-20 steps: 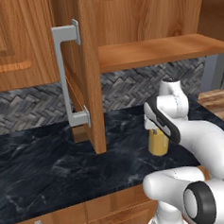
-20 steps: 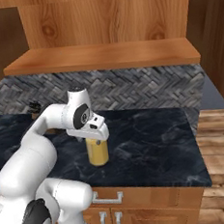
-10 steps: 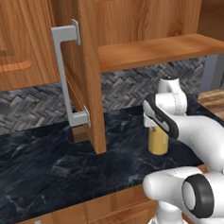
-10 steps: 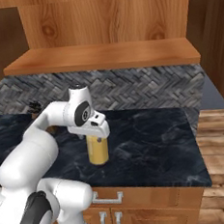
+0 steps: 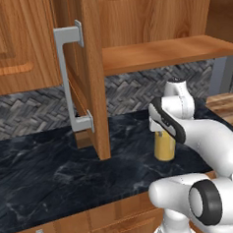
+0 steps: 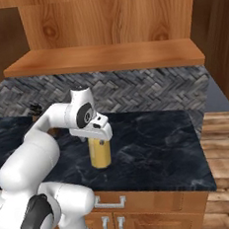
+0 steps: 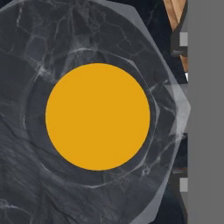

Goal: There is a tray on the dining counter. Grab the cup, mug, and pitcher and place them on the tray. The pitcher may be placed next to the tray if it cannot fit the tray.

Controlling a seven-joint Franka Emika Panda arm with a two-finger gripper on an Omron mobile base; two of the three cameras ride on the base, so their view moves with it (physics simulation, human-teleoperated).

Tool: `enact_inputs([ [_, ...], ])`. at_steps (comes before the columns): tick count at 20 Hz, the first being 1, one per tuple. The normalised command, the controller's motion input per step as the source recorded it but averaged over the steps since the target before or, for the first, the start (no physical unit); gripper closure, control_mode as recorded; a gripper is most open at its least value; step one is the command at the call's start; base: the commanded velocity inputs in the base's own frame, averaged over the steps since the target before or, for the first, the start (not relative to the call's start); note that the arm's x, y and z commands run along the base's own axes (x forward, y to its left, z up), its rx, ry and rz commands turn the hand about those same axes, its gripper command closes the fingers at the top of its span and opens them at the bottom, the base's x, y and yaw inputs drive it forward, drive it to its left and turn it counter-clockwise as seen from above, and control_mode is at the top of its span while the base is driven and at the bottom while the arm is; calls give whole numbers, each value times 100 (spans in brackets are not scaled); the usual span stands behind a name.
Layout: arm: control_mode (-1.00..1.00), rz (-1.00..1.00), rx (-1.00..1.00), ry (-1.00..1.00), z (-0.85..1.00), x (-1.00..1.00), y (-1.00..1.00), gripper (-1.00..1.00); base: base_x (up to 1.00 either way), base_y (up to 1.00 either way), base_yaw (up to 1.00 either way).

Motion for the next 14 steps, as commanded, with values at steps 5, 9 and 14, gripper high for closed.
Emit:
enact_inputs([
  [5,-100,0,0,0,0,0,0,-100,0,0,0],
  [9,-100,0,0,0,0,0,0,-100,0,0,0],
  [14,-100,0,0,0,0,0,0,100,0,0,0],
])
